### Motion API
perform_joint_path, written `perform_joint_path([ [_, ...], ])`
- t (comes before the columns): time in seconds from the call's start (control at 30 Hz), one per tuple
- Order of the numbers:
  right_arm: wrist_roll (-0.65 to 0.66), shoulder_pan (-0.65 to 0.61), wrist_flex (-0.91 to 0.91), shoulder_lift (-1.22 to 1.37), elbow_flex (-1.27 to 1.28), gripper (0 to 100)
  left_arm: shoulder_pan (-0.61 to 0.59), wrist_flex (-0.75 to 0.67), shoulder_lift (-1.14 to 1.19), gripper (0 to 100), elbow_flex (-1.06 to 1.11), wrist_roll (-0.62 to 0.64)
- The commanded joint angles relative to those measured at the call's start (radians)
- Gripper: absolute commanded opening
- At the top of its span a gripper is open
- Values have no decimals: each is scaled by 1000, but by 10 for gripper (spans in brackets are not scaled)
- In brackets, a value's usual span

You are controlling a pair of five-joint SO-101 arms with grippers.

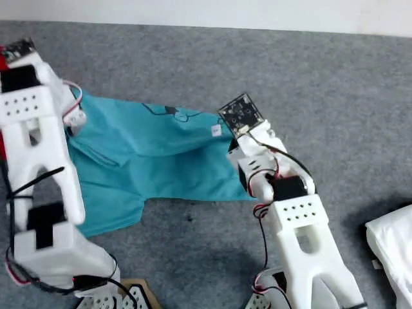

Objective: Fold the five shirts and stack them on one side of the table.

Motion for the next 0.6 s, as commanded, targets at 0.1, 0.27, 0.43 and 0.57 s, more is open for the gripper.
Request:
perform_joint_path([
  [0.1, -5, -2, 8, -150, 88, 7, -71, -255, -262, 7, 463, -20],
  [0.27, -5, -2, 8, -243, 170, 7, -101, -370, -417, 7, 719, -20],
  [0.43, -5, -2, 8, -285, 222, 7, -102, -433, -587, 7, 943, -28],
  [0.57, -5, -2, 8, -286, 229, 7, -104, -445, -725, 7, 1095, -110],
])
